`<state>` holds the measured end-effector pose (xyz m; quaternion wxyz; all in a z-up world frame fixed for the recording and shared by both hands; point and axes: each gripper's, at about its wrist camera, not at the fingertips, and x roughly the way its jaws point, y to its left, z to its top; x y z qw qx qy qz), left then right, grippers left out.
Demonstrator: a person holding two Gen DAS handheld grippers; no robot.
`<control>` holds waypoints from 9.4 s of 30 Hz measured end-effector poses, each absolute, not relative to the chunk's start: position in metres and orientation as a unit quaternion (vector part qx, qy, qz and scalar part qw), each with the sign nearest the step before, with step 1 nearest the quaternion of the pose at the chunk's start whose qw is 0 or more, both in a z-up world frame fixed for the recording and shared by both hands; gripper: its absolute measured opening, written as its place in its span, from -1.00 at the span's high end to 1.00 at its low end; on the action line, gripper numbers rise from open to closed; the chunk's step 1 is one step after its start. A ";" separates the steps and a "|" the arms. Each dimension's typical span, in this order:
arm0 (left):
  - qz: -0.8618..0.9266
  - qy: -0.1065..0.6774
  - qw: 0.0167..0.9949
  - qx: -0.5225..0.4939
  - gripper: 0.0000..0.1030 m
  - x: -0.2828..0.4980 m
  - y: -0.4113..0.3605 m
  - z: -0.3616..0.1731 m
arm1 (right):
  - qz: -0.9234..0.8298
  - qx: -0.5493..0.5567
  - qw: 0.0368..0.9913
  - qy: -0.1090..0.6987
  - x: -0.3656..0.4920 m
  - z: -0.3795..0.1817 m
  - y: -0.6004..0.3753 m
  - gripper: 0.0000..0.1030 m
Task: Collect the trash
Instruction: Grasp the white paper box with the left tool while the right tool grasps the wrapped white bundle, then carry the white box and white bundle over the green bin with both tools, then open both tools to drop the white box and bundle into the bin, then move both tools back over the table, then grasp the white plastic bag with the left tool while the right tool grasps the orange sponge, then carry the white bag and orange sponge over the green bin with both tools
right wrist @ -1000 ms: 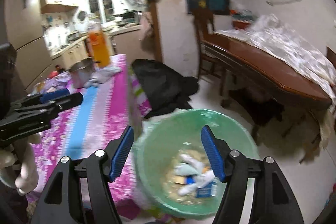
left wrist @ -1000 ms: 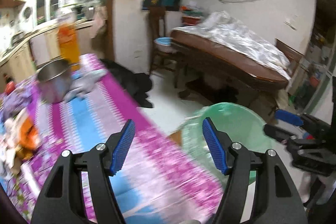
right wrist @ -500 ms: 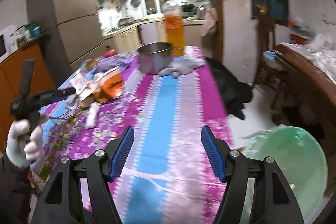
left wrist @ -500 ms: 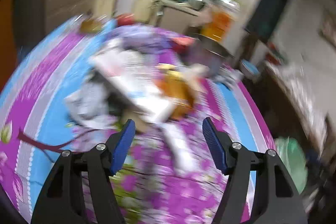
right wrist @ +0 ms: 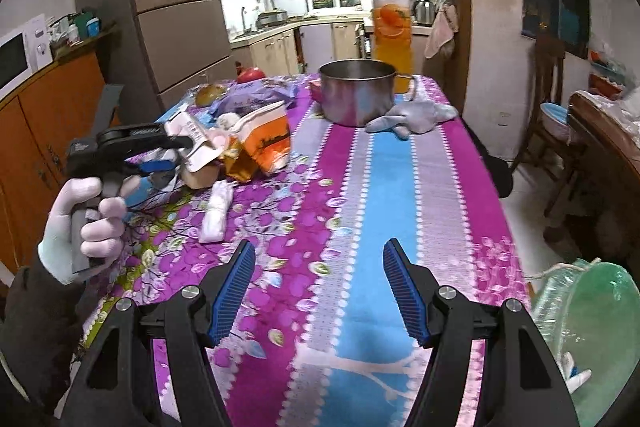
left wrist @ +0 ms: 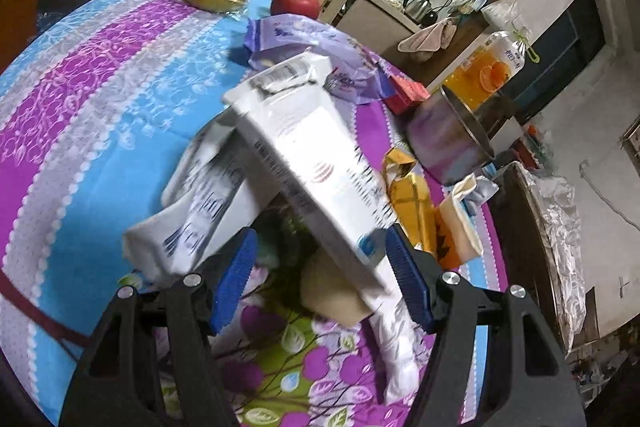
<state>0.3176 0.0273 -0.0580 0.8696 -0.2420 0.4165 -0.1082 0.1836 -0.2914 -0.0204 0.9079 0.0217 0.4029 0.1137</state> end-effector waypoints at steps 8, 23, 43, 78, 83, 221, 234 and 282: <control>-0.112 0.408 0.870 -0.253 -0.23 0.330 0.027 -0.057 | 0.204 0.036 0.866 0.455 0.238 -0.062 -0.208 -0.17; -0.114 0.405 0.875 -0.240 0.15 0.339 0.018 -0.059 | 0.168 -0.038 0.849 0.499 0.289 -0.110 -0.137 0.46; -0.101 0.359 0.911 -0.174 0.67 0.284 0.009 -0.026 | 0.173 0.019 0.894 0.412 0.242 -0.059 -0.178 0.50; -0.157 0.205 0.966 0.003 0.68 0.142 -0.139 0.042 | 0.024 0.029 0.963 0.268 0.127 0.056 -0.294 0.50; -0.190 0.201 0.961 0.013 0.67 0.137 -0.174 0.046 | -0.007 0.032 0.964 0.263 0.108 0.066 -0.325 0.50; -0.010 0.450 0.893 -0.006 -0.49 0.354 0.077 -0.058 | 0.238 0.103 0.829 0.496 0.287 -0.077 -0.130 -0.22; 0.004 0.453 0.891 0.001 -0.49 0.372 0.084 -0.079 | 0.150 0.085 0.841 0.513 0.339 -0.105 -0.077 -0.26; -0.091 0.308 0.947 -0.018 0.36 0.174 -0.010 0.009 | 0.090 -0.007 0.948 0.304 0.185 0.011 -0.180 0.12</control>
